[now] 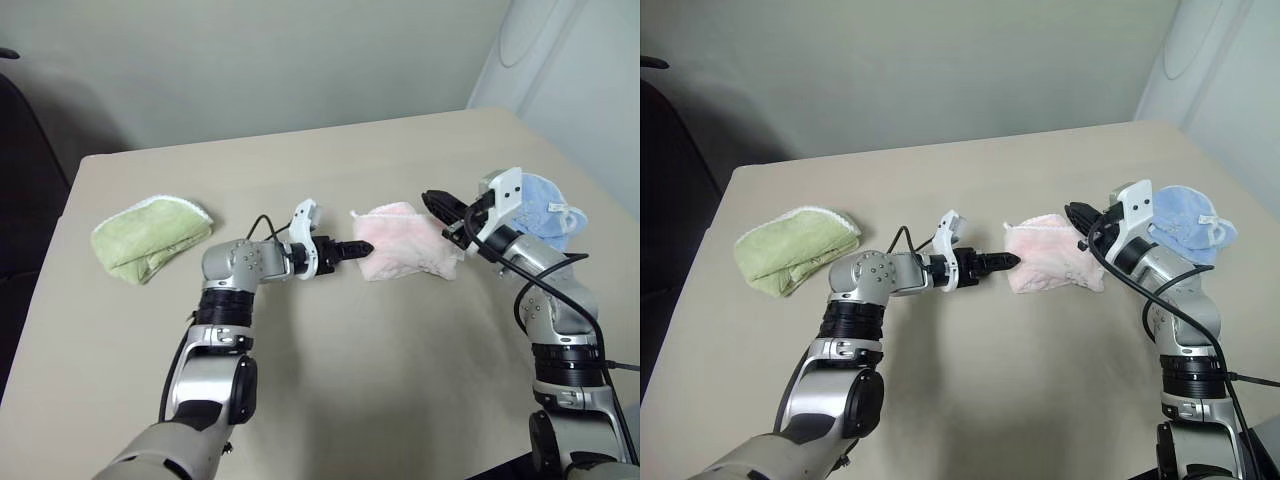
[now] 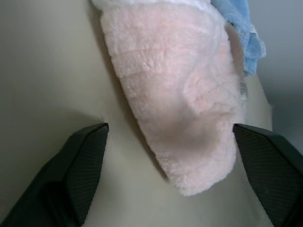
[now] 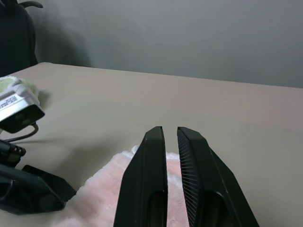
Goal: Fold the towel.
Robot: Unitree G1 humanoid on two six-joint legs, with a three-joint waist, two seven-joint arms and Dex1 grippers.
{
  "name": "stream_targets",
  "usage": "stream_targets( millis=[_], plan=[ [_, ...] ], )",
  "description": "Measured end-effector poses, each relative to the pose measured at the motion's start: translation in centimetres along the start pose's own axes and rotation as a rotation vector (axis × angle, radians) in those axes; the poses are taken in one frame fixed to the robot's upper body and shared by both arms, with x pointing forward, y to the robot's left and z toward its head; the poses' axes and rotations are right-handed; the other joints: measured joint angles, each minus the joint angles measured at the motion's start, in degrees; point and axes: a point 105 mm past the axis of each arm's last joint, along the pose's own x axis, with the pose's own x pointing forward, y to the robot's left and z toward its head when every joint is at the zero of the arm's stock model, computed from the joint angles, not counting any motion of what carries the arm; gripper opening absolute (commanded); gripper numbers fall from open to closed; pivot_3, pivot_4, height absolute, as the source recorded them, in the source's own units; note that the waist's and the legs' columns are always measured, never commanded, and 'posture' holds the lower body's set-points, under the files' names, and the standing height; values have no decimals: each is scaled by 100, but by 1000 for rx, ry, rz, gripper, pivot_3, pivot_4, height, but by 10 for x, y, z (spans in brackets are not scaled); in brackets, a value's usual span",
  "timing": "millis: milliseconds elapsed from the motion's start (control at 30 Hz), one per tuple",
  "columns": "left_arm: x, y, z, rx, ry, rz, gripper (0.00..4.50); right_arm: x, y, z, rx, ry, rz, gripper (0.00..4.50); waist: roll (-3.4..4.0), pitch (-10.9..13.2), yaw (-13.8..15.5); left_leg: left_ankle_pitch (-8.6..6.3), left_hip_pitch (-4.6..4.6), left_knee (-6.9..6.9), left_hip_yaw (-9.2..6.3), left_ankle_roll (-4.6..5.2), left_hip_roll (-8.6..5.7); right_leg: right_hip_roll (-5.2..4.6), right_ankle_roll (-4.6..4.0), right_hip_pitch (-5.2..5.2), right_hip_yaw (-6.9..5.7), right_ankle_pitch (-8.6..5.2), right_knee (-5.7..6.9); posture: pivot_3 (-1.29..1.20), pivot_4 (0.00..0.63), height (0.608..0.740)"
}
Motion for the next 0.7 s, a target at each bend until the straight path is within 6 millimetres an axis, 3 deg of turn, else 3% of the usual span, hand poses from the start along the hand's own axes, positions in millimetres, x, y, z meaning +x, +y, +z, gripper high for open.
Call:
stream_targets(
  millis=[467, 567, 700],
  plan=[
    [51, -32, -14, -113, 68, -59, 4481, 4, 3, -4, 30, -20, -18, 516, 0, 0, 133, -10, 2, 48, 7, 43, -21, -25, 7, 48, -3, 5, -15, 0, 150, 738],
    [54, -30, -15, -109, 73, -40, 3857, 4, 2, -3, 28, -23, -29, 516, 0, 0, 139, -9, 15, 46, 9, 43, -20, -22, 7, 58, -4, 5, -14, 0, 150, 738],
    [58, -28, -20, -121, 83, -20, 2385, 4, 2, -2, 29, -27, -38, 516, 0, 0, 138, -9, 18, 45, 15, 43, -19, -19, 8, 57, 2, 5, -14, 0, 150, 738]
  ],
)
